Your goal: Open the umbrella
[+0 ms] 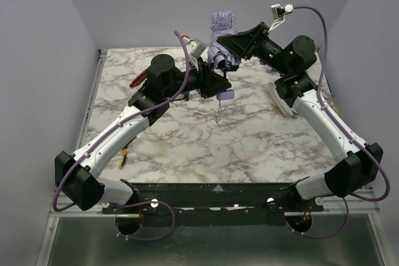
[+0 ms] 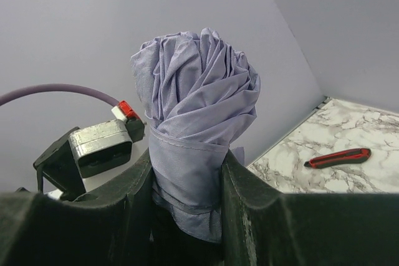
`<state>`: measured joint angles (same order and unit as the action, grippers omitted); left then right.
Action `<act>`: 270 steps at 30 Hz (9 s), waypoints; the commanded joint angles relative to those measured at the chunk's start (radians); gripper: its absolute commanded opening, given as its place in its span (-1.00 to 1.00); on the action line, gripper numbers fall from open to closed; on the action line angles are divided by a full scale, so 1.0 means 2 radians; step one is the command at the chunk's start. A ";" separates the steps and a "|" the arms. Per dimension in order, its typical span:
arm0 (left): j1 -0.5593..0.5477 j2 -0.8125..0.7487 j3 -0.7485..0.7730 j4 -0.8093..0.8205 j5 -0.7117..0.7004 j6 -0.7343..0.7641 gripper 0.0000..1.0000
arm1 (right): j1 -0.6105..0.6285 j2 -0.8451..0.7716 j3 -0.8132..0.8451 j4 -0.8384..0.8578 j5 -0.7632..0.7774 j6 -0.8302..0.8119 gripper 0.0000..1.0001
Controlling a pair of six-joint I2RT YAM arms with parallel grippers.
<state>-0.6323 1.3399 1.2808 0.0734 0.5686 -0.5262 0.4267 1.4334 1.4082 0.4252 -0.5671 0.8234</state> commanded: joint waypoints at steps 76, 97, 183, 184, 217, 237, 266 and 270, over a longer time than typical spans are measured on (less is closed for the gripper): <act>-0.056 -0.065 -0.195 -0.052 0.073 0.134 0.14 | -0.045 0.072 0.138 0.094 -0.001 -0.035 -0.99; 0.103 -0.143 0.062 -0.215 0.203 0.400 0.69 | -0.029 -0.026 -0.101 0.135 -0.297 0.001 -0.99; 0.134 -0.141 0.003 -0.340 0.242 0.457 -1.00 | 0.144 -0.028 -0.015 -0.520 -0.089 -0.717 -0.51; 0.140 -0.142 -0.001 -0.330 0.246 0.452 -1.00 | 0.144 -0.026 -0.013 -0.528 -0.095 -0.715 -0.62; -0.080 -0.273 -0.149 -0.298 0.005 0.885 -0.24 | 0.128 0.005 -0.023 -0.474 -0.261 -0.459 -0.99; -0.090 -0.251 -0.129 -0.212 -0.046 0.743 -1.00 | 0.128 0.003 -0.021 -0.507 -0.235 -0.521 -0.99; 0.059 -0.197 -0.107 -0.269 -0.035 0.460 -1.00 | 0.094 -0.035 -0.007 -0.455 -0.129 -0.562 -0.99; 0.059 -0.225 -0.132 -0.316 0.060 0.465 -1.00 | 0.067 -0.030 -0.008 -0.400 -0.098 -0.528 -0.99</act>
<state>-0.5152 0.9531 1.0645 -0.4164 0.4461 0.4274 0.6044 1.3972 1.3582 -0.5411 -0.8455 -0.3122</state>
